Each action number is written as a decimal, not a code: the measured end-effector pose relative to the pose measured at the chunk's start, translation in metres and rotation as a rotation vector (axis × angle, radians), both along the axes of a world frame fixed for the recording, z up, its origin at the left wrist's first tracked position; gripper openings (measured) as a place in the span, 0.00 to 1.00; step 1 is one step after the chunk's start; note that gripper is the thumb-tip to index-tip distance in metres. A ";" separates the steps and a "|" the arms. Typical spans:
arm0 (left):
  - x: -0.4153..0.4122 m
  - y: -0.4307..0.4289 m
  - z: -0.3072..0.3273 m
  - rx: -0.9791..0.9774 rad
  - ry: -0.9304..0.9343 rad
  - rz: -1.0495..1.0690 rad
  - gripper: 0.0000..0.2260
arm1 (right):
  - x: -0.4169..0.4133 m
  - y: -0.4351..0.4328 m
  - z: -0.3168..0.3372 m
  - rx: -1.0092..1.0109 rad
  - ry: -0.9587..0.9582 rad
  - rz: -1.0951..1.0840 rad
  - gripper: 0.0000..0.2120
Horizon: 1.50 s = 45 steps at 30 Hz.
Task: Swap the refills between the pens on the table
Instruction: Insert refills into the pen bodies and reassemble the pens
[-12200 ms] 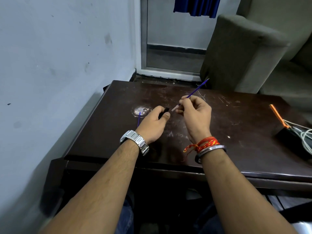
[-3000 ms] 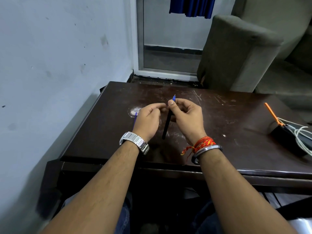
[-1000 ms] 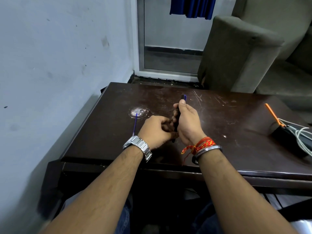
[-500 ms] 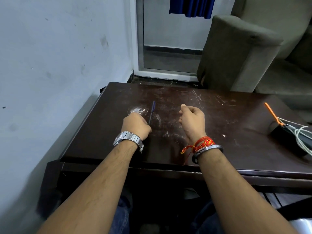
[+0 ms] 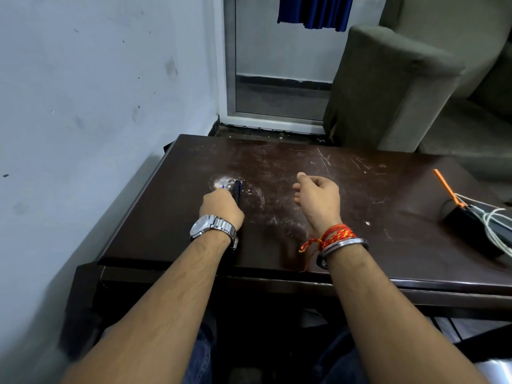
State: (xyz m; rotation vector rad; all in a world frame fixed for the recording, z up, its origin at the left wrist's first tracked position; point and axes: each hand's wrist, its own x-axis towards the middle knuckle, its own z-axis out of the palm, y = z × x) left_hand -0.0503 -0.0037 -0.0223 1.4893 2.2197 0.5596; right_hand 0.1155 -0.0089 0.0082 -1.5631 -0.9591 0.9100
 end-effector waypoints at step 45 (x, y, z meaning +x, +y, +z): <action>0.023 -0.021 0.037 0.588 -1.049 -0.228 0.07 | -0.023 -0.011 0.004 0.220 0.000 0.571 0.14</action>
